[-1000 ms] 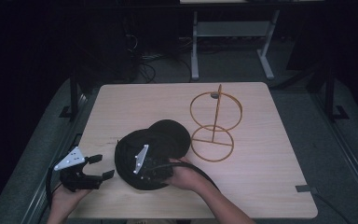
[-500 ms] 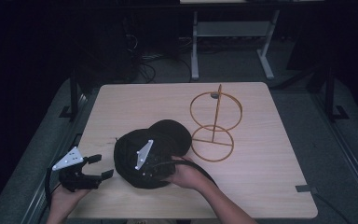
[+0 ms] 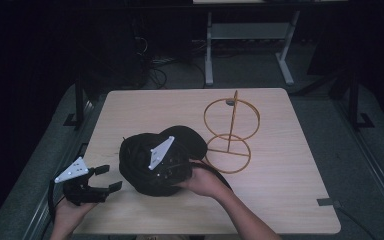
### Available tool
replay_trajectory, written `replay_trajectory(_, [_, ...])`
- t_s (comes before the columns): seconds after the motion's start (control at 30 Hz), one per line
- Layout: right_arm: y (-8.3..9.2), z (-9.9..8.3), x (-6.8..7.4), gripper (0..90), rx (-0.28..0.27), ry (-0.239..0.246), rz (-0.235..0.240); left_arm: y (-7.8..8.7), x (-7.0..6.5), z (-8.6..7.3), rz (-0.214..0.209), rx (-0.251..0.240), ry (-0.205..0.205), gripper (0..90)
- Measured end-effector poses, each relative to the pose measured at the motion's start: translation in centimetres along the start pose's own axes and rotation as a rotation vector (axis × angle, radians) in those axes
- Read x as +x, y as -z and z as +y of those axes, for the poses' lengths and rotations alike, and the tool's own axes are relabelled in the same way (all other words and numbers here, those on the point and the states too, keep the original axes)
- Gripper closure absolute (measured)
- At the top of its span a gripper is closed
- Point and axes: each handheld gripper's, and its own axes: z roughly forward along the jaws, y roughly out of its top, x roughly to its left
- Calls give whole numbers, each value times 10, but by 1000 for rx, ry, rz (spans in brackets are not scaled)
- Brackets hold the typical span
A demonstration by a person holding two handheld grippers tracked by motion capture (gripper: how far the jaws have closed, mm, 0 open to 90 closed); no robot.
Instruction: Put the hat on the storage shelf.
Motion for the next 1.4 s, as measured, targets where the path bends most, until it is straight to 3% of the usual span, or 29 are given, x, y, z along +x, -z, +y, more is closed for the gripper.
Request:
replay_trajectory(0.5, [27, 12, -3, 809, -107, -32, 18, 1, -13, 13, -39, -55, -31, 162])
replay_trajectory(0.83, [50, 19, -13, 810, -190, -55, 15, 3, -22, 30, -83, -111, -63, 162])
replay_trajectory(0.97, [57, 21, -14, 810, -197, -57, 16, 3, -26, 40, -84, -142, -86, 161])
replay_trajectory(1.1, [65, 26, -13, 809, -198, -48, 18, 2, -23, 49, -68, -142, -99, 160])
replay_trajectory(1.23, [73, 28, -11, 809, -203, -39, 25, 4, -20, 58, -93, -189, -99, 149])
replay_trajectory(1.4, [81, 29, -9, 810, -211, -30, 36, -2, -19, 67, -118, -205, -101, 138])
